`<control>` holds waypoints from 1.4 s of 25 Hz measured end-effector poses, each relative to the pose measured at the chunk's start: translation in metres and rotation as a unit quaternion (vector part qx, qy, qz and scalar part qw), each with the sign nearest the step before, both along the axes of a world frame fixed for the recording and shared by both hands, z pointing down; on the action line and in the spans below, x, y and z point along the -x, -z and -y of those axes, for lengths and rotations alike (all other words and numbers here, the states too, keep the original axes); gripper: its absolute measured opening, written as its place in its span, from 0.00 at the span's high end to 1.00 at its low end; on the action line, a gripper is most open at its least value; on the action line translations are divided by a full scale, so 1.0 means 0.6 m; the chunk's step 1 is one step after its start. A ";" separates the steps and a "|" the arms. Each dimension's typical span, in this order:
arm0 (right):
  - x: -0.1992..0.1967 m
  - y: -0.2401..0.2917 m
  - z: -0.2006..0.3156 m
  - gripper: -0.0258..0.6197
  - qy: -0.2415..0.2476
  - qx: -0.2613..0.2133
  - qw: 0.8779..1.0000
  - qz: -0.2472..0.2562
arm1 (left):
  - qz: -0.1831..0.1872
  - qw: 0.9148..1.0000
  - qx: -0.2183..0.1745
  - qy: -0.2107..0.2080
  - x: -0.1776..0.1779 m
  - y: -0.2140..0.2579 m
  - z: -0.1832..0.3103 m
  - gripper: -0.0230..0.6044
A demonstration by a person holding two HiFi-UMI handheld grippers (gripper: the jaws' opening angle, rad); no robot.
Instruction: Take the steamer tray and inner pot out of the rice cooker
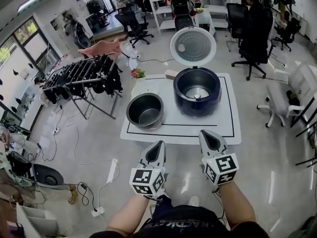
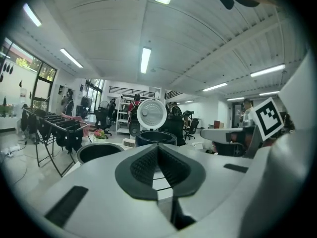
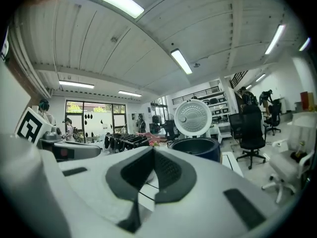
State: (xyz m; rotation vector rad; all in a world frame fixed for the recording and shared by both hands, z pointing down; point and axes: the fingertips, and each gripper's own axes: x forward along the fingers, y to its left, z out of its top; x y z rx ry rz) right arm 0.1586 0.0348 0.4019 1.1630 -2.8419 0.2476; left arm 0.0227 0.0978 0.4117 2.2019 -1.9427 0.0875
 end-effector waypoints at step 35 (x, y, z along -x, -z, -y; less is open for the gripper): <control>-0.034 0.041 -0.103 0.96 -0.015 -0.013 1.000 0.007 | -0.016 0.999 -0.038 -0.020 -0.029 0.044 -0.087 0.96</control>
